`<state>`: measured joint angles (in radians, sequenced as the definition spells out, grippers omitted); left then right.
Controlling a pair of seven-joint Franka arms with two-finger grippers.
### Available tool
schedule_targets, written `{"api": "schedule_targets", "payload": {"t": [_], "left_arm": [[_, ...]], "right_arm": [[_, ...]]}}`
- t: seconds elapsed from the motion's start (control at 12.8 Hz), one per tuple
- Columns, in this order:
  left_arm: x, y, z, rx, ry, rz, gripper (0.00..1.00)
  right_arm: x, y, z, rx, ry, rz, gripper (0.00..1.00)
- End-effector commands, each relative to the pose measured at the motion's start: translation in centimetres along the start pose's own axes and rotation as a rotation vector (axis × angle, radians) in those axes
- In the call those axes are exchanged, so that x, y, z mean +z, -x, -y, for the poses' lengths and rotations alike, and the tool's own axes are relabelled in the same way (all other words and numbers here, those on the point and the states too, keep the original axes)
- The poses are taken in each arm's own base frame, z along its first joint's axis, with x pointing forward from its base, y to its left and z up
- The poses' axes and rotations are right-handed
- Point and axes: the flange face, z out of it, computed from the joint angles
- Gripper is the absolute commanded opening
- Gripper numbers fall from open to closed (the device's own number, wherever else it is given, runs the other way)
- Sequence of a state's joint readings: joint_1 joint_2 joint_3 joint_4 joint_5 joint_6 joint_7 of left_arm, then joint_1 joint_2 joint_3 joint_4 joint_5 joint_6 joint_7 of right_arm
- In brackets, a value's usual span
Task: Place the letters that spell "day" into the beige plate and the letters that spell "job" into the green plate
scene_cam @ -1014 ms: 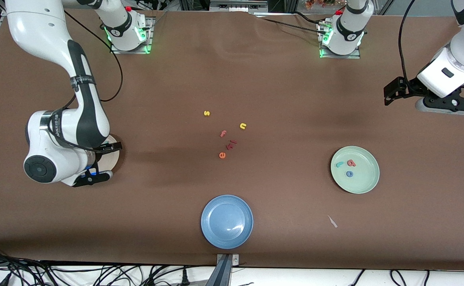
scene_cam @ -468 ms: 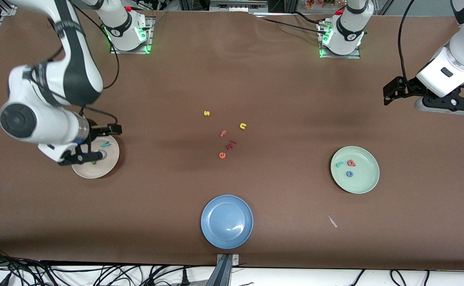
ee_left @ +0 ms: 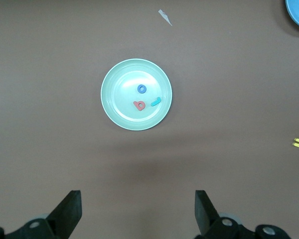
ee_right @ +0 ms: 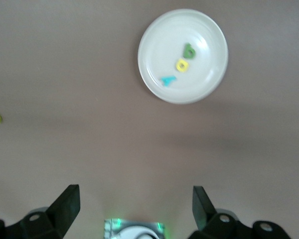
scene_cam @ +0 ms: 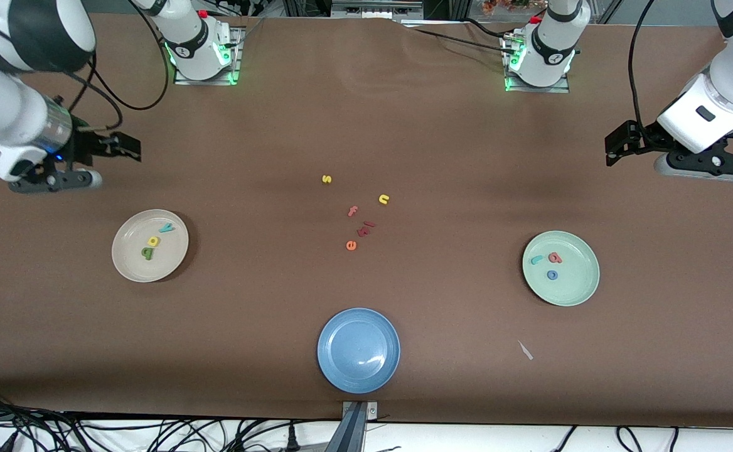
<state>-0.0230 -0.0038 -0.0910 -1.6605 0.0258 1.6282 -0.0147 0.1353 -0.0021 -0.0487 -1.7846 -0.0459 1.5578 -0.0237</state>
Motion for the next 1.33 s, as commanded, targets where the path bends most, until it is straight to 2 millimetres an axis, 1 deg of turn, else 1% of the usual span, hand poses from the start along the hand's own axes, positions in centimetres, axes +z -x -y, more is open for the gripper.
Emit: {"api": "schedule_targets", "payload": {"t": [0.0, 0.23, 0.47, 0.62, 0.78, 0.86, 0.94, 1.25], "left_arm": [[-0.6, 0.4, -0.1, 0.01, 0.025, 0.004, 1.0], [-0.5, 0.5, -0.2, 0.008, 0.027, 0.012, 1.0], [-0.5, 0.5, -0.2, 0.011, 0.025, 0.013, 1.0], [-0.6, 0.5, -0.2, 0.011, 0.025, 0.012, 1.0], [-0.6, 0.5, -0.3, 0.013, 0.025, 0.012, 1.0], [-0.3, 0.8, -1.0, 0.015, 0.024, 0.033, 1.0], [-0.4, 0.8, -1.9, 0.03, 0.023, 0.039, 1.0], [-0.4, 0.8, -1.2, 0.024, 0.022, 0.038, 1.0]], "right_arm": [[-1.7, 1.1, -1.8, 0.013, 0.003, 0.021, 1.0], [-1.6, 1.6, -4.2, 0.072, -0.116, 0.035, 1.0], [-2.0, 1.4, -3.9, 0.075, -0.097, 0.026, 1.0], [-3.2, 0.5, -4.1, 0.074, -0.089, 0.005, 1.0], [-3.6, 0.0, -4.0, 0.066, -0.029, -0.006, 1.0], [-3.8, -0.2, -3.6, 0.054, 0.001, -0.013, 1.0], [-4.0, -0.5, -3.6, 0.051, 0.003, -0.025, 1.0], [-4.1, -0.6, -3.7, 0.056, 0.005, -0.034, 1.0]]}}
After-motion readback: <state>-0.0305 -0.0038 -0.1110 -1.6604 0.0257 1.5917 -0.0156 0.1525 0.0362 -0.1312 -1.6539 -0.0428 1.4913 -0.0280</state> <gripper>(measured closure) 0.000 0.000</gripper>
